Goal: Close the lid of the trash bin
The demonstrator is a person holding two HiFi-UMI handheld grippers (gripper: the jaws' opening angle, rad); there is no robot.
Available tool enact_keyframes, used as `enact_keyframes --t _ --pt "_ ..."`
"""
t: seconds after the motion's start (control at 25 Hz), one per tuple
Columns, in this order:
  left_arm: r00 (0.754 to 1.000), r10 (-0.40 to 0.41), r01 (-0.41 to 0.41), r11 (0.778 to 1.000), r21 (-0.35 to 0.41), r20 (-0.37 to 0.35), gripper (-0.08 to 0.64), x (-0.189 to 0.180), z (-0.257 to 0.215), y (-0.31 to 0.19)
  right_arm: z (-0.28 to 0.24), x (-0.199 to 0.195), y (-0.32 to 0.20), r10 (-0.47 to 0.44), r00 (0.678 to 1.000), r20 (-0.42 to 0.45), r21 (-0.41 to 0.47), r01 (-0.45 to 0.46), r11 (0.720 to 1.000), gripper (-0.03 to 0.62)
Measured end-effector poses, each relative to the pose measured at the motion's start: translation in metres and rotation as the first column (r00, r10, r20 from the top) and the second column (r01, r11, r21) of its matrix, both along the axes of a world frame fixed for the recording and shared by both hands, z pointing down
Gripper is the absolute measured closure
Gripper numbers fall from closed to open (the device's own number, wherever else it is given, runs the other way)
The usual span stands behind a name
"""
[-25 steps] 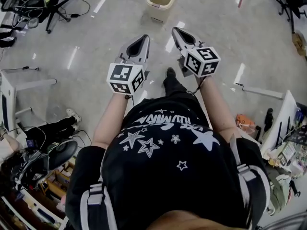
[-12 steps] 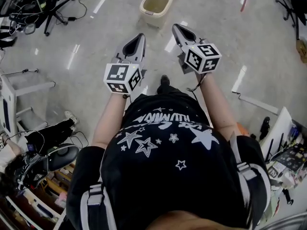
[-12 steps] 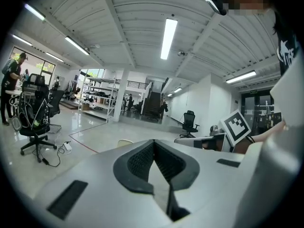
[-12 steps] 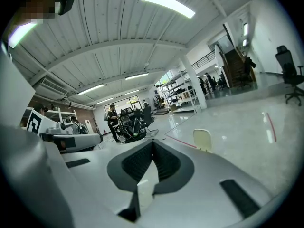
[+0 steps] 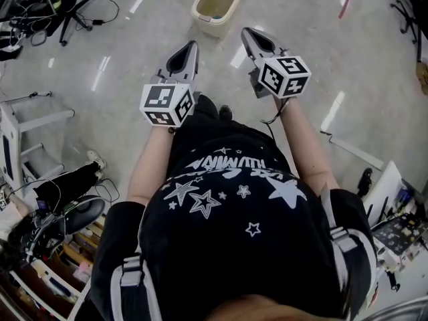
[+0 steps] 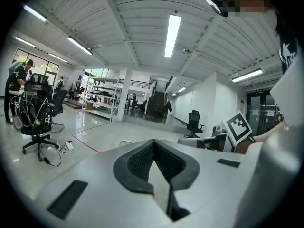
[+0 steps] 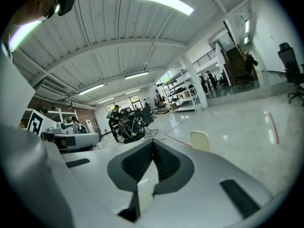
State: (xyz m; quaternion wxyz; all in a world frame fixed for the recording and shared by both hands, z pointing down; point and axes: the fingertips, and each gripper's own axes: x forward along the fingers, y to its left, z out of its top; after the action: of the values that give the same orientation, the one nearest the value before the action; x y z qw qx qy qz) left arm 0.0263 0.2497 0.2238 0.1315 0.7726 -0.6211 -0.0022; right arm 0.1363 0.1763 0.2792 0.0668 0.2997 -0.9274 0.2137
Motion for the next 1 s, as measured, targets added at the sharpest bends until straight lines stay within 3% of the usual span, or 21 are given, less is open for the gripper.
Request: enact_keyframes --t 0.36,1.0 --pt "1.0 0.028 -0.028 0.999 -0.016 -0.01 0.549 -0.018 0.006 -0.048 0.009 -0.003 -0.04 0.06 0.998 -0.004 -0.037 -0.061 0.997 0.591" --pt "0.993 0.113 -0.115 0.992 -0.058 -0.045 0.549 -0.08 0.024 -0.212 0.031 -0.045 -0.183 0.178 0.982 -0.065 -0.112 -0.184 0.976 0.591"
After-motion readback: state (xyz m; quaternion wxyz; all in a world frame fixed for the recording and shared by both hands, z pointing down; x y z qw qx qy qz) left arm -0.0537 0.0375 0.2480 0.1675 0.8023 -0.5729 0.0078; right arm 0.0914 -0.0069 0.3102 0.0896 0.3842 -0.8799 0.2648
